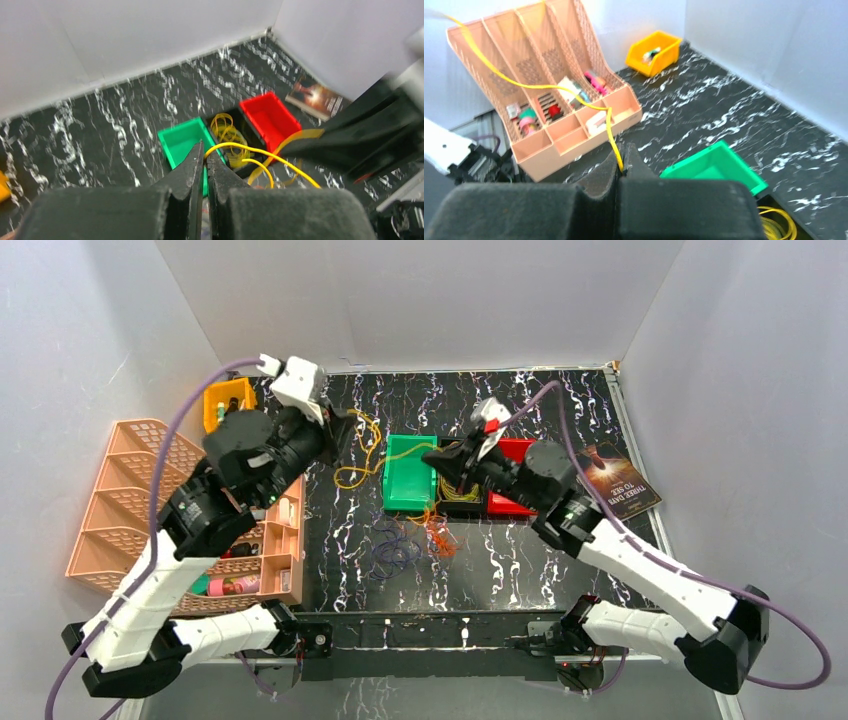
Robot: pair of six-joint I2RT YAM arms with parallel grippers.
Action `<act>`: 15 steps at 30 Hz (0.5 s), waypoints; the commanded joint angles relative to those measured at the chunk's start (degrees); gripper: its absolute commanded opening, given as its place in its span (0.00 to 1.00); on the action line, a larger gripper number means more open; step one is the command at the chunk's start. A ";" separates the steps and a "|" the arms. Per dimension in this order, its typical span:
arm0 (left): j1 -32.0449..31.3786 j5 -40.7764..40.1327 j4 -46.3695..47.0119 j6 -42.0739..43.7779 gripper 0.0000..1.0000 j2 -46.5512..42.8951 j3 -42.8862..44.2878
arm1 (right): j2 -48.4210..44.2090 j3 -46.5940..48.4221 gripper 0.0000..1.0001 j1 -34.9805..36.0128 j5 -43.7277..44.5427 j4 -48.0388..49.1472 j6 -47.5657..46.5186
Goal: Untangle the cables
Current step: Untie the cable.
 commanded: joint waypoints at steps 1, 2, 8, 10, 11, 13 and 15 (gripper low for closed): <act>-0.05 -0.35 5.02 -6.99 0.00 -4.61 -11.00 | -1.78 11.63 0.00 0.08 6.25 -18.96 -3.16; -0.06 0.11 6.15 -7.81 0.00 -5.37 -13.93 | -1.70 13.62 0.00 0.09 5.91 -21.02 -2.98; -0.07 0.98 7.88 -9.19 0.02 -6.00 -18.55 | -2.12 23.43 0.00 0.09 6.61 -28.11 -1.11; -0.04 0.68 8.10 -9.22 0.02 -6.06 -19.15 | -2.89 24.18 0.00 0.09 7.45 -27.65 -1.03; -0.06 0.53 8.15 -9.27 0.02 -6.01 -19.46 | -3.06 24.33 0.00 0.09 7.86 -27.84 -1.32; -0.09 0.22 8.34 -9.21 0.01 -5.77 -19.70 | -1.99 26.83 0.00 0.09 9.04 -31.48 -3.79; -0.06 0.29 8.48 -8.99 0.01 -5.21 -19.51 | 0.43 35.76 0.00 0.09 11.05 -37.21 -7.72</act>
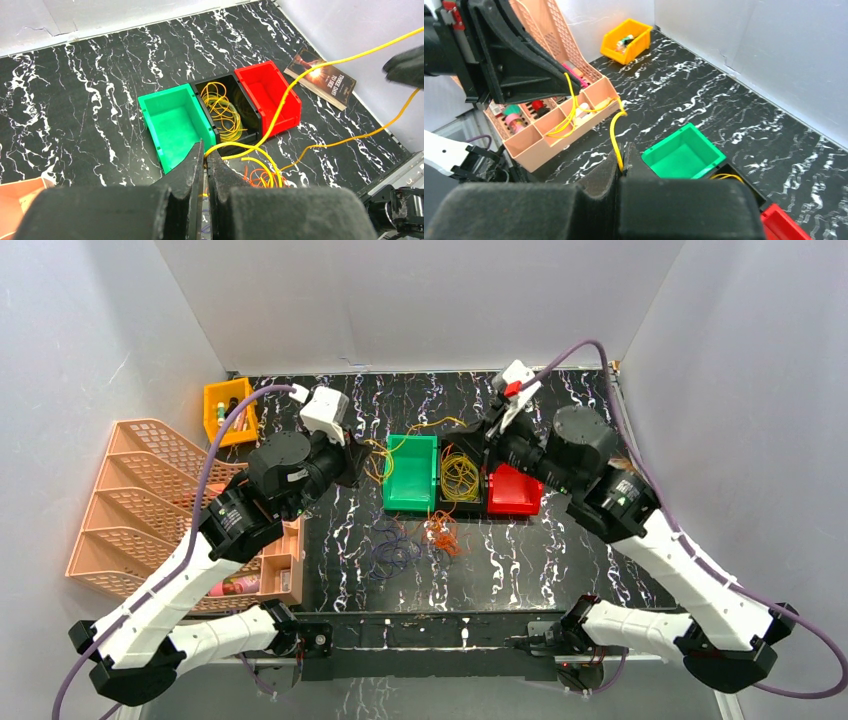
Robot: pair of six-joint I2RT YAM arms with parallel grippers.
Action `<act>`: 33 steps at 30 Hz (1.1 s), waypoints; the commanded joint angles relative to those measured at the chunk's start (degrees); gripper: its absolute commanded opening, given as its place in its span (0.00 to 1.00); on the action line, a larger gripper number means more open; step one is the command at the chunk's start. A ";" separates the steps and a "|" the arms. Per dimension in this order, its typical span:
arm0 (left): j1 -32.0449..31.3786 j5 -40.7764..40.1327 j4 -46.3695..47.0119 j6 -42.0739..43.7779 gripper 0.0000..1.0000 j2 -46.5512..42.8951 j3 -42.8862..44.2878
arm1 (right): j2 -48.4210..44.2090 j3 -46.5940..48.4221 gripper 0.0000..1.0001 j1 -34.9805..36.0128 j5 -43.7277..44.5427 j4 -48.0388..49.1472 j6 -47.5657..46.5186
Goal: Untangle the cables
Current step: Untie the cable.
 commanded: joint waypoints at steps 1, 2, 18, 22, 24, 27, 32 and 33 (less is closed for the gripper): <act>-0.02 -0.09 2.63 -0.21 0.01 -0.45 0.10 | 3.04 15.55 0.00 0.07 4.69 -9.11 -6.95; -0.06 0.00 2.72 -0.03 0.00 -0.27 0.10 | 3.51 18.08 0.00 0.05 5.13 -9.62 -8.12; -0.05 -0.70 3.65 0.40 0.00 -0.36 -1.03 | 3.76 24.30 0.00 0.09 6.58 -9.94 -12.04; -0.07 0.10 4.30 0.01 0.00 -0.46 -1.57 | 3.45 26.98 0.00 0.08 6.77 -7.84 -12.96; -0.06 0.54 4.51 -0.12 0.00 -0.60 -1.96 | 3.06 25.27 0.00 0.09 6.96 -7.32 -12.74; 0.00 0.93 4.54 -0.13 0.00 -0.62 -2.24 | 2.06 21.34 0.00 0.05 7.30 -6.75 -12.07; -0.02 1.27 4.77 0.29 0.00 0.66 -2.17 | 1.59 19.21 0.00 0.07 9.51 -6.36 -12.68; -0.04 1.70 4.94 0.42 0.00 1.17 -2.18 | 1.59 18.81 0.00 0.09 10.39 -6.20 -12.92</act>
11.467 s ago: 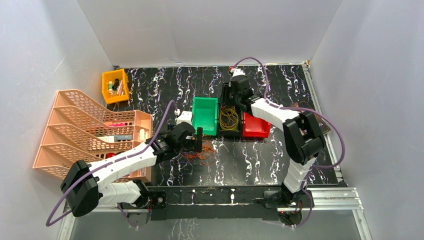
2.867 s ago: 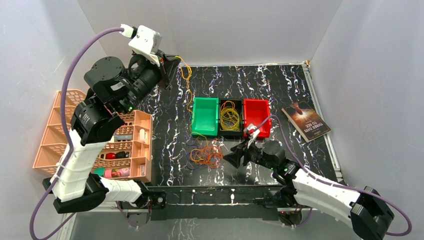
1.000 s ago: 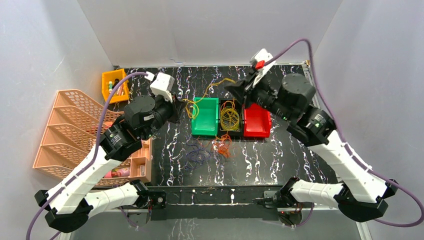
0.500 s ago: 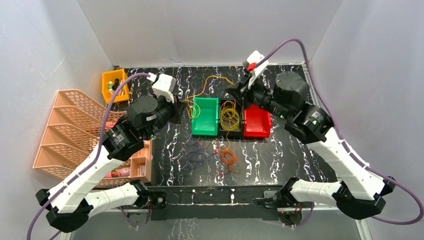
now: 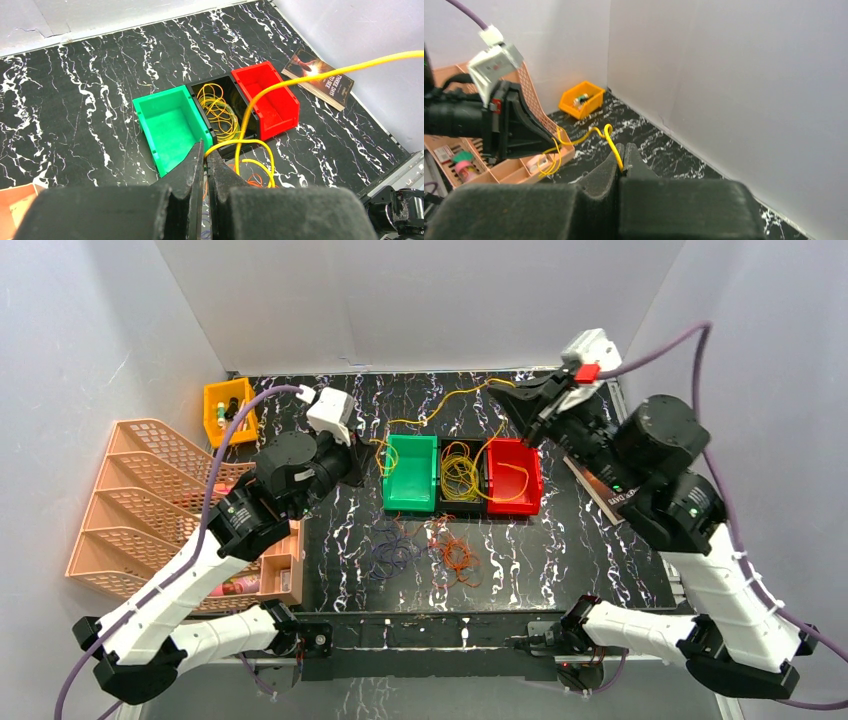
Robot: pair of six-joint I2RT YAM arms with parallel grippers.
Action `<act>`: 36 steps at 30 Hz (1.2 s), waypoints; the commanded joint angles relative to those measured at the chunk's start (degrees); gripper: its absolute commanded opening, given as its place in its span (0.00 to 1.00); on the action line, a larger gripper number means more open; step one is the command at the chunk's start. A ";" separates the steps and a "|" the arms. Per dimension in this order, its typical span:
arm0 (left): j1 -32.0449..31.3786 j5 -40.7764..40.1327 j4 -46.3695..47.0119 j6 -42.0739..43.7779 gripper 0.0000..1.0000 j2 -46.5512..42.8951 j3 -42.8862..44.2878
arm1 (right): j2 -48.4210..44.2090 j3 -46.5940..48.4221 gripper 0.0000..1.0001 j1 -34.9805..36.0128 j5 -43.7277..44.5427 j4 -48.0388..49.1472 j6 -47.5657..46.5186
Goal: Untangle the cables
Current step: Untie the cable, then place the cable in the bin.
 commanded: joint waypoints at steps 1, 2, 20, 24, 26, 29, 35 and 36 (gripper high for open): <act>-0.06 1.63 1.88 0.44 0.00 1.27 -0.25 | 1.35 -1.95 0.00 0.09 4.30 1.94 -1.24; -0.04 2.32 2.10 0.30 0.00 1.93 -0.21 | 1.47 -2.41 0.00 0.09 5.34 1.67 -1.25; 0.24 16.53 11.49 -4.42 0.00 17.55 -3.49 | 4.83 -20.33 0.00 -0.36 11.69 8.05 11.54; 1.92 19.11 12.42 -6.13 0.00 21.25 -3.52 | 8.71 -19.73 0.00 -3.90 7.42 6.83 13.60; 2.80 20.61 13.19 -6.72 0.00 22.57 -3.61 | 9.94 -19.58 0.00 -6.67 4.42 6.53 14.94; 3.79 21.70 14.20 -6.71 0.00 24.77 -3.27 | 10.34 -20.74 0.00 -12.05 -0.36 7.50 17.34; 5.73 24.74 16.80 -6.52 0.00 30.26 -1.83 | 10.33 -24.28 0.00 -17.93 -7.17 10.76 20.13; 6.04 25.37 17.37 -6.60 0.00 31.38 -1.53 | 10.54 -24.80 0.00 -18.38 -7.50 11.06 20.32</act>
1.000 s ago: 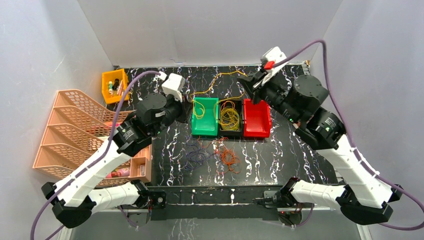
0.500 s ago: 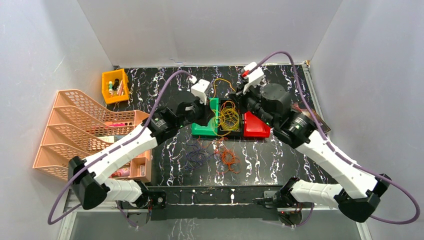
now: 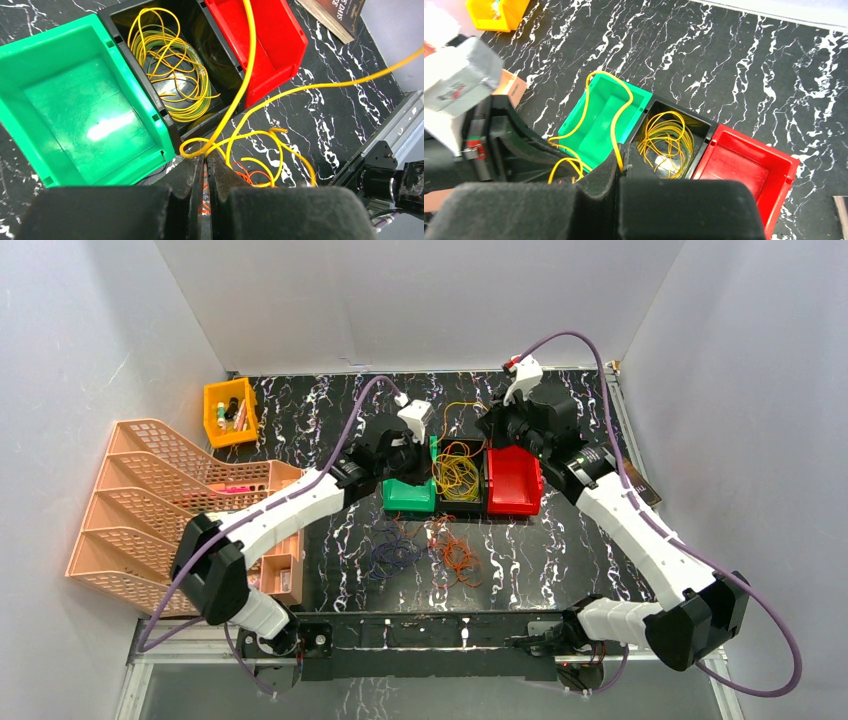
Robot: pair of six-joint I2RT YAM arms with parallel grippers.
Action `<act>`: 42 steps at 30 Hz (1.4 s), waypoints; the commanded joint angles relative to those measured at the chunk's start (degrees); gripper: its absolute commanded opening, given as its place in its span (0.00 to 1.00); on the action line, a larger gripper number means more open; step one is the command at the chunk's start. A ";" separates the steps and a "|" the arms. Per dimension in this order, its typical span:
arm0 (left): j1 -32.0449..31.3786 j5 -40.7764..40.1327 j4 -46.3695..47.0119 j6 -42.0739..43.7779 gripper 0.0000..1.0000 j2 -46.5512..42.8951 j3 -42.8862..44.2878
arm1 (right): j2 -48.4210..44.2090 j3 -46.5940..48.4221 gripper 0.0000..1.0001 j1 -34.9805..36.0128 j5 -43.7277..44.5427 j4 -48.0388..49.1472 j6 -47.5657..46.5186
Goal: Untangle the cables
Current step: Place the cable in the bin.
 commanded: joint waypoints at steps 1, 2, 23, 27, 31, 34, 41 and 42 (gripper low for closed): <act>1.49 4.46 3.56 -0.38 0.00 3.60 2.73 | -0.94 -1.59 0.00 -2.06 -5.54 5.67 2.87; 1.72 5.15 3.90 -0.30 0.00 4.95 3.47 | -1.06 -2.21 0.00 -2.37 -5.38 6.18 3.01; 3.34 5.22 6.09 4.38 0.00 26.26 17.17 | -2.24 -19.33 0.00 -5.58 9.14 26.56 2.33; 3.58 4.91 6.12 4.68 0.01 28.35 17.97 | -0.32 -19.49 0.00 -5.90 7.52 27.95 2.07; 4.38 4.74 5.99 4.58 0.19 27.97 18.15 | 1.14 -19.88 0.00 -6.05 7.66 28.96 2.03; 4.80 4.18 5.51 4.59 0.33 26.48 18.50 | 2.51 -20.18 0.00 -6.10 7.58 29.73 1.64; 4.99 3.58 4.07 5.26 0.42 21.48 18.42 | 6.33 -20.23 0.00 -6.14 6.82 32.09 2.17; 4.99 3.43 3.82 5.43 0.42 20.77 18.09 | 6.70 -20.21 0.00 -6.15 6.82 32.29 2.23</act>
